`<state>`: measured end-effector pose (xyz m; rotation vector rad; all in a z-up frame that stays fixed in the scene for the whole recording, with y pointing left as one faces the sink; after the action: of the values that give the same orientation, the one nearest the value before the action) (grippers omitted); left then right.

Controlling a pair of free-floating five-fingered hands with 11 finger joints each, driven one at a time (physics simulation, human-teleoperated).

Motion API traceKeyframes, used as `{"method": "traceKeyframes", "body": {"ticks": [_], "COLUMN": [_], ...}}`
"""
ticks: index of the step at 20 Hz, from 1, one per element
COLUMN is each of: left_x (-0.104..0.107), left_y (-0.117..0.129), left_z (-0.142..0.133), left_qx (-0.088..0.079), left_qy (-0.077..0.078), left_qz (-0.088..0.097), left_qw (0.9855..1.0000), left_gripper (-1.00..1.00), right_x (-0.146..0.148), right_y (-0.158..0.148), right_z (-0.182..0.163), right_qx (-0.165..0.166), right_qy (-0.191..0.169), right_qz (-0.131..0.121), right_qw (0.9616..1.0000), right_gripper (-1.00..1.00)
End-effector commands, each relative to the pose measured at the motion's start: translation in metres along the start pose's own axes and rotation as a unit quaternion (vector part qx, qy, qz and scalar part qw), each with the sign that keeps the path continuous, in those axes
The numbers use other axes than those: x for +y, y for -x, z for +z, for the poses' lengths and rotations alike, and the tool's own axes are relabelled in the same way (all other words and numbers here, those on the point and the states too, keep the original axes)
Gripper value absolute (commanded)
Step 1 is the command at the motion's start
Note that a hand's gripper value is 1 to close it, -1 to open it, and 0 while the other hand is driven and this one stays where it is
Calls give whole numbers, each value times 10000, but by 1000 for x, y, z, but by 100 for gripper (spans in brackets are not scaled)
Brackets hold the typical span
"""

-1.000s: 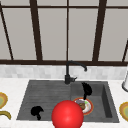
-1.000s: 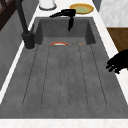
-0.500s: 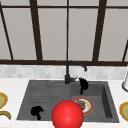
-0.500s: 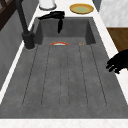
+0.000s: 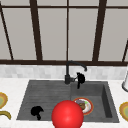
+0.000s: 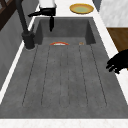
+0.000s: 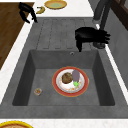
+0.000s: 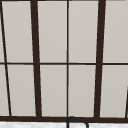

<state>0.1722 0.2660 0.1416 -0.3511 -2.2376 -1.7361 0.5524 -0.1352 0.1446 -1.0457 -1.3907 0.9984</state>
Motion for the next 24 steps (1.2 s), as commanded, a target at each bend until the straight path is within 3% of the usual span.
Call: {"method": "traceKeyframes", "body": {"ticks": [1,2,8,18,24], "left_x": [0,0,0,0,0], "left_y": [0,0,0,0,0], "left_z": [0,0,0,0,0], "left_qx": [0,0,0,0,0], "left_qy": [0,0,0,0,0], "left_qz": [0,0,0,0,0], "left_qw": [10000,10000,10000,10000,10000], "left_gripper": [0,0,0,0,0], "right_x": [4,2,4,13,26], "right_y": [-12,-9,-13,-11,-25], "right_z": [-12,-14,-45,-106,-94], "right_qx": [159,116,-2,-32,1], "right_qy": [-590,-620,-608,-607,-947], "right_qz": [256,582,755,1380,1567], "right_qw": [9978,9963,9953,9886,9831], "right_gripper": [-100,-100,-100,-100,-100]}}
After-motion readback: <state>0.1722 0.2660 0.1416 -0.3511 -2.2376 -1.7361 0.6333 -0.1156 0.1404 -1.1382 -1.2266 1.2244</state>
